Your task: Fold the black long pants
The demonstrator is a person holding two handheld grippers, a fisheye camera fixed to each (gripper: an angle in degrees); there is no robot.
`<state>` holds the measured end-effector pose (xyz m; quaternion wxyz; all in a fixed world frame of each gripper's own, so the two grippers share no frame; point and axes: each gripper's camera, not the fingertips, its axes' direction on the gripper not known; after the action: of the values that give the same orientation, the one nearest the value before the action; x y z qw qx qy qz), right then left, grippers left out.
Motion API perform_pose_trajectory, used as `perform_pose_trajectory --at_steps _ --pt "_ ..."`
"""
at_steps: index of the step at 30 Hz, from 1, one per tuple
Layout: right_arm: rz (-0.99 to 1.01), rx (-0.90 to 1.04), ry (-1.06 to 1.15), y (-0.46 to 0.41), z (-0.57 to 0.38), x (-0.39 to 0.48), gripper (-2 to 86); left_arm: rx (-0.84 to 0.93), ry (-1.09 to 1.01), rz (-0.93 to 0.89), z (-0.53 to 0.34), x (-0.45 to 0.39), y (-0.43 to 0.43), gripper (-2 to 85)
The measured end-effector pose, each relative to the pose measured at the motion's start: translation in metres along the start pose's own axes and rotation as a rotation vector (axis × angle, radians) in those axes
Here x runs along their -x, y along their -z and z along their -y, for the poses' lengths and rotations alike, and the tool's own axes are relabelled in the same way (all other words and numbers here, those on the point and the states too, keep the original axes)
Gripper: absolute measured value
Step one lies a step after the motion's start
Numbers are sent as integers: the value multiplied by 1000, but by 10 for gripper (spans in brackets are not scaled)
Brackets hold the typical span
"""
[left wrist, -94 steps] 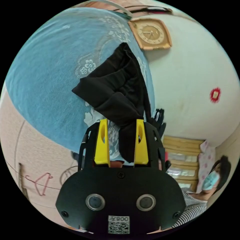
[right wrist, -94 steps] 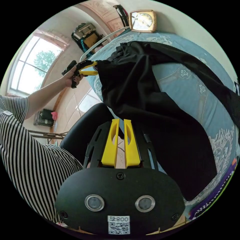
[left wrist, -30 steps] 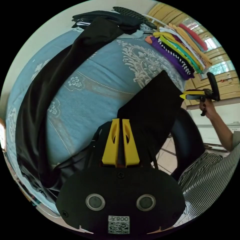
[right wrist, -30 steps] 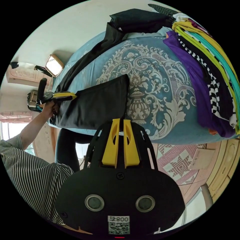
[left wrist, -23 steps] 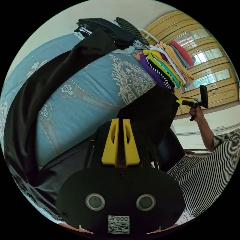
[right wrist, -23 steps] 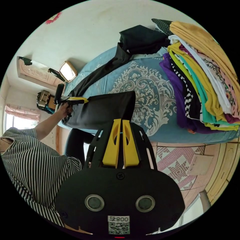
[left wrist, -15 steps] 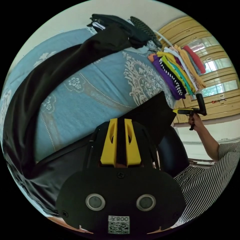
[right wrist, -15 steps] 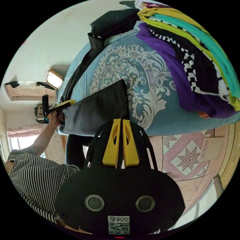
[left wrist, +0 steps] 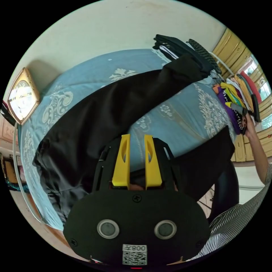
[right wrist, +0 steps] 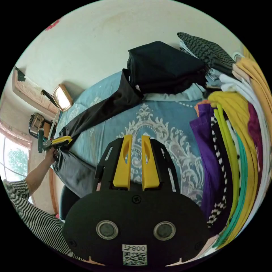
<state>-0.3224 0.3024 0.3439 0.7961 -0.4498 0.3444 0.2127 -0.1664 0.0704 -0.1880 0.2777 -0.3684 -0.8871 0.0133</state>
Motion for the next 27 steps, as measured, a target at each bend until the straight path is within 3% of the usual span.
perform_pose_trajectory --at_steps 7,16,27 --pt "-109 -64 144 -58 108 15 84 149 -11 174 4 25 -3 99" --pt "-204 61 254 -119 158 14 50 121 17 24 21 52 17 41" --pt "8 56 331 -41 161 -15 24 31 -143 -59 10 64 93 24"
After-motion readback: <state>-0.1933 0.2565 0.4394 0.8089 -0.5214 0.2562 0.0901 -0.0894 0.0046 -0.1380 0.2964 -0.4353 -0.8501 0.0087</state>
